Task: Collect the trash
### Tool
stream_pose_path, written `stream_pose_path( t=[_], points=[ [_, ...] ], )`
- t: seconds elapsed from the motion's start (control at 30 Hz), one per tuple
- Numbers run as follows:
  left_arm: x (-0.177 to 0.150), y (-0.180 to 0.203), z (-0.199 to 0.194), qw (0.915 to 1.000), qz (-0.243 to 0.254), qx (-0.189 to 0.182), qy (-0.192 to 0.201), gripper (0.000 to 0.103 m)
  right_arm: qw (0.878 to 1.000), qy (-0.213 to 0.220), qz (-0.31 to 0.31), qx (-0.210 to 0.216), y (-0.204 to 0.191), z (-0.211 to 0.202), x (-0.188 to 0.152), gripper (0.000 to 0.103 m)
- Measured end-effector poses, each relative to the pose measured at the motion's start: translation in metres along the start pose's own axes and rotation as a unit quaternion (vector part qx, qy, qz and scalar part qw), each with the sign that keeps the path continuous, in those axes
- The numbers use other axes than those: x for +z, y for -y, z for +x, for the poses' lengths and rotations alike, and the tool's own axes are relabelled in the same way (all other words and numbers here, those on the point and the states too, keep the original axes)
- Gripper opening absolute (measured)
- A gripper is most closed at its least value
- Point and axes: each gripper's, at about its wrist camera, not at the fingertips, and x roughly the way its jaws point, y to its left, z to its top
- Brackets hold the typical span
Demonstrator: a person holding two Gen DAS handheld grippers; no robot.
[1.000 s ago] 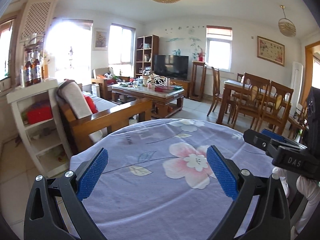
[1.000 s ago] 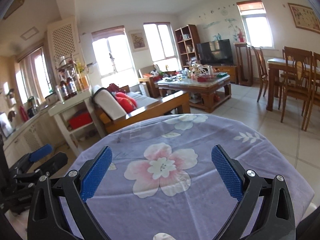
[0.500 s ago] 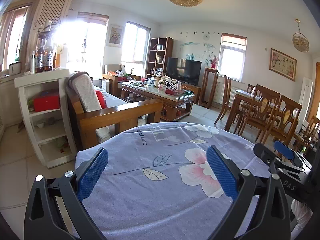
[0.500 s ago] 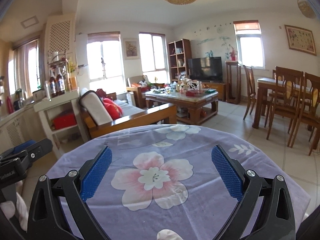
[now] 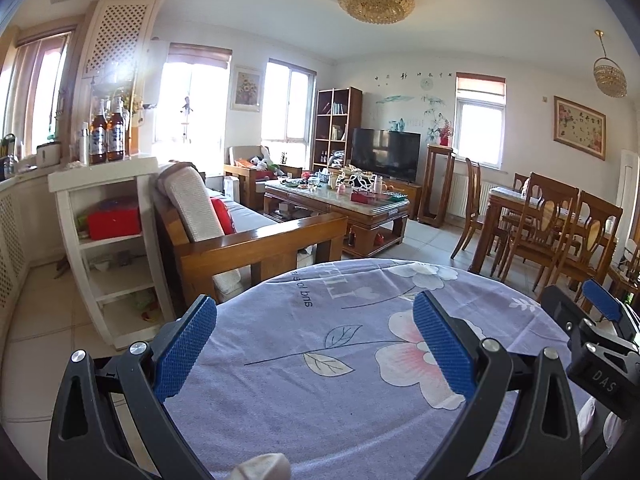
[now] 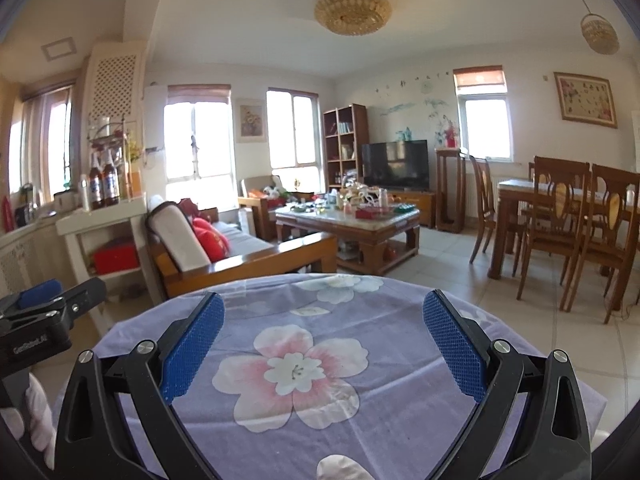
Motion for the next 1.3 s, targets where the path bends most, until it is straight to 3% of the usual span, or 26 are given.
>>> stream_pose_path(
  t=[0.37,1.3],
  points=[
    [-0.002,0.015,-0.009,0.9990,0.034,-0.013,0.025,0.098,1.000,0.016,0.003,-0.008,0.004,-0.009,0.002,0.098],
    [-0.001,0.010,-0.009,0.9991,0.028,-0.019,0.027,0.098,1.000,0.021,0.009,-0.016,0.011,-0.014,0.005,0.098]
  ],
)
